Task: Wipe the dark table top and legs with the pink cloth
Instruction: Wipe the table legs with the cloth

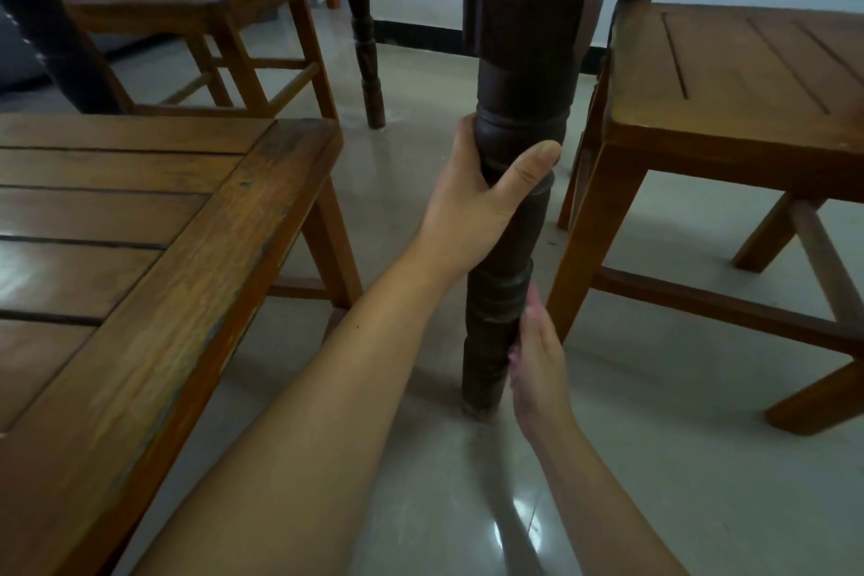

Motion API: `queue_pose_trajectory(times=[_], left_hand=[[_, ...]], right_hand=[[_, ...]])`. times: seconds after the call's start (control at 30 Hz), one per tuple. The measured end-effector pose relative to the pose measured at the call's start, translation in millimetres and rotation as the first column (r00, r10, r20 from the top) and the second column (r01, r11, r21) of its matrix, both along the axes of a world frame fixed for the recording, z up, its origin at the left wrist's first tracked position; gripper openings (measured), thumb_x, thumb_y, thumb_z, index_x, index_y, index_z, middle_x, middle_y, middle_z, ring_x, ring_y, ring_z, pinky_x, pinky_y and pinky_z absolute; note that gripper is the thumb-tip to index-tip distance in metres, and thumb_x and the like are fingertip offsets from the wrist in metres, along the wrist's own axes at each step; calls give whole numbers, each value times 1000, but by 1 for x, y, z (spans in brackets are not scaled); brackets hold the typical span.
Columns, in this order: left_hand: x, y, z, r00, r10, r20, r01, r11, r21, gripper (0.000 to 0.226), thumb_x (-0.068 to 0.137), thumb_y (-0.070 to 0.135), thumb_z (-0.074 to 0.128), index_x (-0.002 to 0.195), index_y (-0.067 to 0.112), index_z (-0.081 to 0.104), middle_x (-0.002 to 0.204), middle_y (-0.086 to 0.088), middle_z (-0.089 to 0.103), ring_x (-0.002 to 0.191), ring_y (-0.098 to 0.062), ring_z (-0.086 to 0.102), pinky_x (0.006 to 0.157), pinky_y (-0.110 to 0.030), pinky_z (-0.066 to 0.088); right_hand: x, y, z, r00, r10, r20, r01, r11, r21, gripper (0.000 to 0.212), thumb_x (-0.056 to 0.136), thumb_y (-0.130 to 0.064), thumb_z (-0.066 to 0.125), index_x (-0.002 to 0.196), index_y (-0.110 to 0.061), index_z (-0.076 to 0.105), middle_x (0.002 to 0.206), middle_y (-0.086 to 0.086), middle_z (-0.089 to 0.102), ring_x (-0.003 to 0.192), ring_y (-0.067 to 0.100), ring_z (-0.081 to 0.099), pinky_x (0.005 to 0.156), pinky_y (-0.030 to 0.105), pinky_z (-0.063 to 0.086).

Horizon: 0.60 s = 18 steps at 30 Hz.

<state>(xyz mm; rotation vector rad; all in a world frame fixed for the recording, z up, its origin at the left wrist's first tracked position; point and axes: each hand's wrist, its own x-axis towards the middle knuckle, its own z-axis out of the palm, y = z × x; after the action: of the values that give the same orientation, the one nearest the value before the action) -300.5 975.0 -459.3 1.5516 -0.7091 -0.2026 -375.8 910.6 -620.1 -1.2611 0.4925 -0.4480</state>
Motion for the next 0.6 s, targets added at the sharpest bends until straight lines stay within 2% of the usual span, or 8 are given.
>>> queue_pose_trajectory(times=[0.07,0.13,0.23,0.33,0.43,0.47,0.53,0.6], left_hand=[[1,0,0,1000,0,0,0,1000,-3,54,84,32,60,130,21,34,118,3,56,108,-6,53,87,-21,43],[1,0,1,1000,-3,-6,3,1000,-6,51,84,32,59,127,23,35,114,7,55,104,-1,53,83,-16,42],[0,2,1,1000,-3,5,3,1000,-4,52,83,35,60,127,23,35,118,3,55,109,-7,53,87,-21,42],[0,2,1,1000,-4,17,4,1000,-4,52,84,33,59,128,22,35,120,-1,55,112,-12,52,93,-27,42],[1,1,1,1000,-17,6,17,1000,-12,48,85,31,59,126,23,36,116,2,55,107,-7,54,88,-22,43],[1,1,1,1000,-19,2,19,1000,-16,47,85,30,59,125,23,36,115,4,55,105,-5,54,85,-18,43],[1,1,0,1000,-7,5,7,1000,-21,48,84,30,59,126,23,36,116,4,55,107,-5,53,86,-18,43],[0,0,0,1000,4,15,-4,1000,-20,48,84,31,59,126,24,36,118,3,55,108,-4,53,88,-19,43]], right_hand=[[6,5,19,991,-13,133,25,996,-83,34,98,-41,28,127,-54,38,140,-22,43,129,-3,37,104,24,31],[11,6,16,991,-75,107,86,991,-107,32,101,-37,23,122,-56,38,135,-21,46,126,-1,40,102,23,34],[5,4,-17,978,-91,-188,89,996,-18,27,102,-35,28,112,-40,53,111,2,58,104,17,53,90,36,42],[-2,-4,-40,924,-6,-382,-17,998,-57,25,101,-23,34,82,-25,50,79,0,47,83,18,49,77,33,38],[10,-12,-5,978,-54,-199,60,998,22,29,99,-29,39,76,-20,56,72,0,51,73,14,51,78,31,43],[15,-14,16,996,-53,-77,55,998,29,27,98,-32,40,88,-22,63,83,0,61,83,12,58,85,30,46],[24,-19,60,996,9,84,-5,999,-46,33,98,-38,39,120,-25,60,110,-4,66,104,8,60,89,27,48],[27,-21,84,993,30,110,-20,996,-87,38,97,-44,37,121,-24,58,102,-9,68,97,5,63,81,23,51]])
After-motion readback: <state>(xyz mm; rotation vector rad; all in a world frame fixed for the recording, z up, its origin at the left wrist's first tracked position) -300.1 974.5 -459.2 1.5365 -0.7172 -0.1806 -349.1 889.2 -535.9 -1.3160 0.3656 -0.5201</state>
